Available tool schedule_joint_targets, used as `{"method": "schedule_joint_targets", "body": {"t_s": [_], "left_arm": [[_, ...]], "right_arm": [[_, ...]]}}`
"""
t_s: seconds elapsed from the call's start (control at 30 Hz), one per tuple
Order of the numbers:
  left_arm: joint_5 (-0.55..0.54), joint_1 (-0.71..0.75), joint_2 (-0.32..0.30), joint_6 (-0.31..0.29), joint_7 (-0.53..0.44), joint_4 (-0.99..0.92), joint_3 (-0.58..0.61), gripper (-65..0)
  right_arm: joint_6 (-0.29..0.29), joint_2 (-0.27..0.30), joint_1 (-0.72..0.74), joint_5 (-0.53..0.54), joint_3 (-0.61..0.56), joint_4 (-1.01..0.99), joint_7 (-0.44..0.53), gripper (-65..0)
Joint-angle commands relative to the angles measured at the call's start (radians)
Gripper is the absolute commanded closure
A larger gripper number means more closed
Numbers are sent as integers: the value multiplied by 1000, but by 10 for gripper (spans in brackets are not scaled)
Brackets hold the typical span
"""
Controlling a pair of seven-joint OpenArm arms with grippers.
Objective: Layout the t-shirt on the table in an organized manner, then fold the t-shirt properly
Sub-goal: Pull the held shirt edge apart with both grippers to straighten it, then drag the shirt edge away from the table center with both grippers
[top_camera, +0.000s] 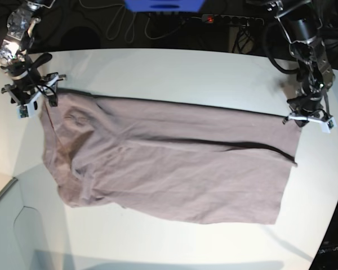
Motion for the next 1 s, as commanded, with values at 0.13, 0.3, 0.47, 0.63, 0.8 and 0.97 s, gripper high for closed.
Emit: {"method": "schedule_joint_targets", "body": {"t_s": [0.13,0.3,0.47,0.63,0.8,0.97], "left_arm": [[9,-24,-21,0,19,-63,1,0],[9,19,-11,0,27,42,-1,0],[7,50,-11,0,28,92,-4,0],[7,68,-11,0,28,90,-7,0],[7,70,-11,0,28,92,-7,0],[7,70,-11,0,28,92,-5,0]], "right_arm": [[-1,11,4,11,6,16,19,-377],[-1,11,2,11,6,16,19,-377],[-1,11,2,11,3,16,19,-377],[-1,11,8,11,-1,-4,19,-377],[-1,39,14,13,-1,-76,21,-377],[-1,40,30,13,0,-96,21,-377]]}}
